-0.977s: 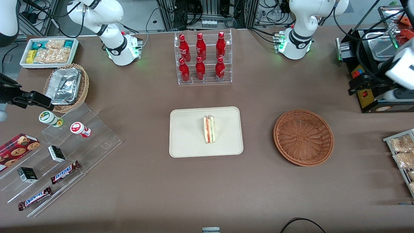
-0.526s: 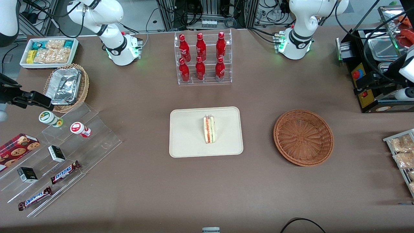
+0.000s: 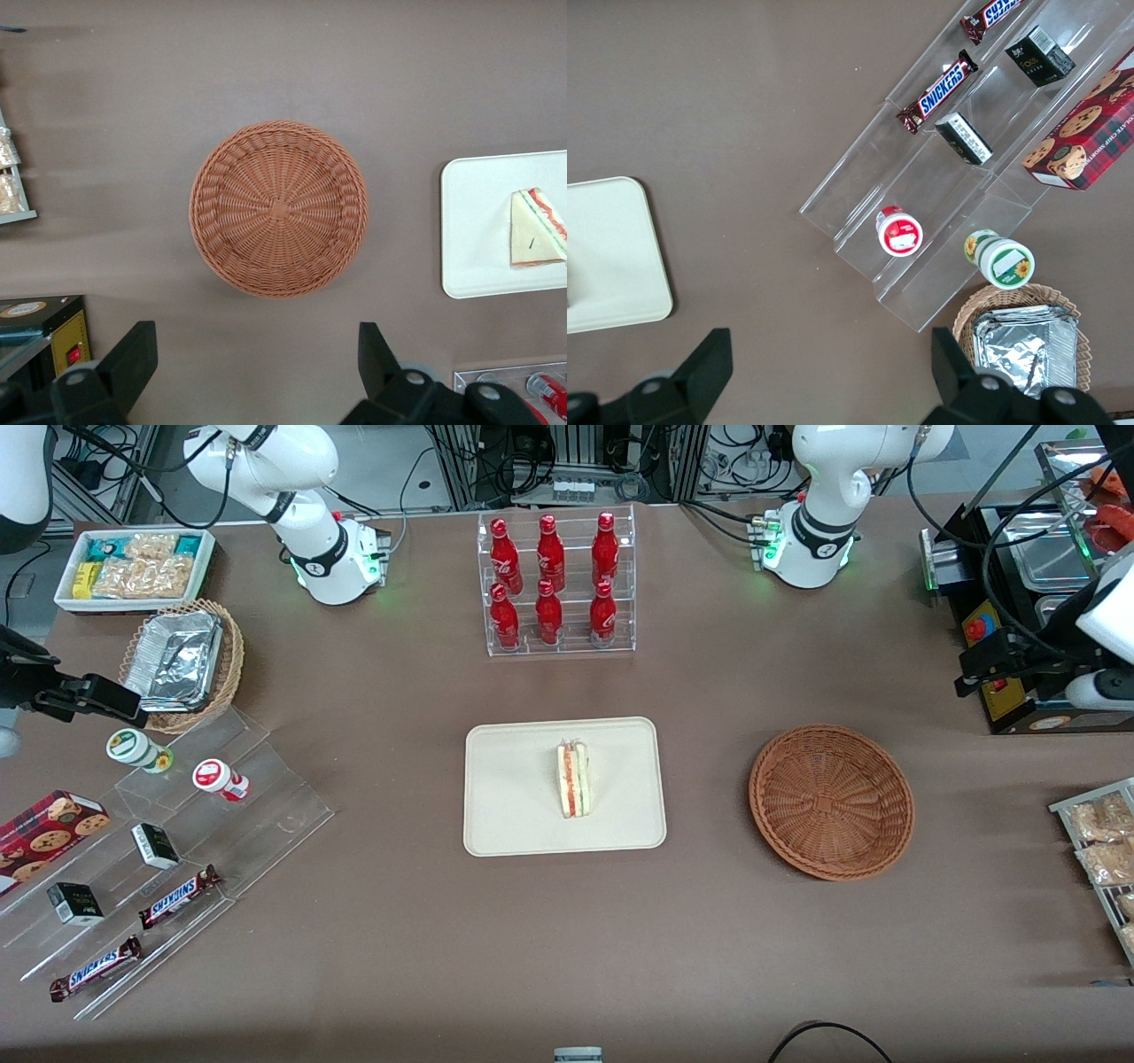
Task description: Place sandwich from basket to tray
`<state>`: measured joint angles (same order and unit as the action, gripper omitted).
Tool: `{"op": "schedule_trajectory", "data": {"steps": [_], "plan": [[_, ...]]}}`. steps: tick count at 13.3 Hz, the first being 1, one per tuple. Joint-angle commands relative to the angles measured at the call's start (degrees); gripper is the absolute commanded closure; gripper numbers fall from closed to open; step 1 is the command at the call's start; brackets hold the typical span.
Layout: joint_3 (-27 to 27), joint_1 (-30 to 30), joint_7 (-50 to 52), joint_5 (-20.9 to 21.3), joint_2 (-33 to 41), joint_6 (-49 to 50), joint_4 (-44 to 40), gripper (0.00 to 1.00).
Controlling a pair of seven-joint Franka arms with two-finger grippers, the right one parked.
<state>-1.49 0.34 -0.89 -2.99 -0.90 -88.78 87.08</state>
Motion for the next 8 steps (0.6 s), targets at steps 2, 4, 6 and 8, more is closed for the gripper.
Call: {"op": "schedule_trajectory", "data": {"steps": [2, 4, 6, 8], "plan": [[-0.9, 0.5, 3.2, 2.4, 0.2, 5.3, -0.6, 0.00], [-0.9, 0.2, 3.8, 2.4, 0.2, 5.3, -0.8, 0.00], [-0.9, 0.2, 4.9, 2.5, 0.3, 5.5, -0.9, 0.00], [-1.2, 0.7, 5.3, 3.3, 0.5, 5.6, -1.1, 0.00]]}}
